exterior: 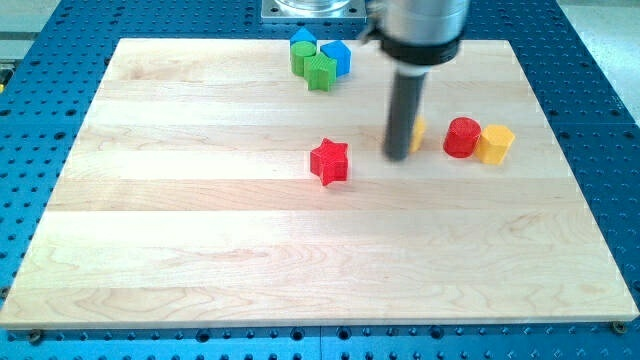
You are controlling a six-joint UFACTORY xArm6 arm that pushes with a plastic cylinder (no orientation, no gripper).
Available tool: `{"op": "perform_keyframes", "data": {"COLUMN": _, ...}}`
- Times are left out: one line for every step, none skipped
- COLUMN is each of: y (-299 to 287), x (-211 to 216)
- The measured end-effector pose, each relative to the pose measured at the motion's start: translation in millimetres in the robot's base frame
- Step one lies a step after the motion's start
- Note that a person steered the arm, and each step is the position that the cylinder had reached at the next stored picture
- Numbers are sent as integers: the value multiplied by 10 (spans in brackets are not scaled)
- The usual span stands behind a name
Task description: Form a triangle with yellow blocks and red circle
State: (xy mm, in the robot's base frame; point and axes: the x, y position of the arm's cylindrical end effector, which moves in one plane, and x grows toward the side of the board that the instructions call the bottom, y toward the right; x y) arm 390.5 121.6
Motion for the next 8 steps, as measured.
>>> {"op": "perform_keyframes", "data": {"y": -27, "x": -813}}
{"op": "perform_keyframes", "data": {"y": 715, "x": -972}}
{"op": "perform_keyframes", "data": {"y": 1204, "x": -614}}
{"op": "perform_keyframes", "data": {"y": 595, "x": -248}}
{"op": "perform_keyframes", "data": {"y": 418, "x": 207}}
{"op": "perform_keyframes", "data": {"y": 1007, "x": 322}}
{"op": "perform_keyframes", "data": {"y": 1010, "x": 795}}
{"op": "perform_keyframes", "data": {"y": 665, "x": 871}}
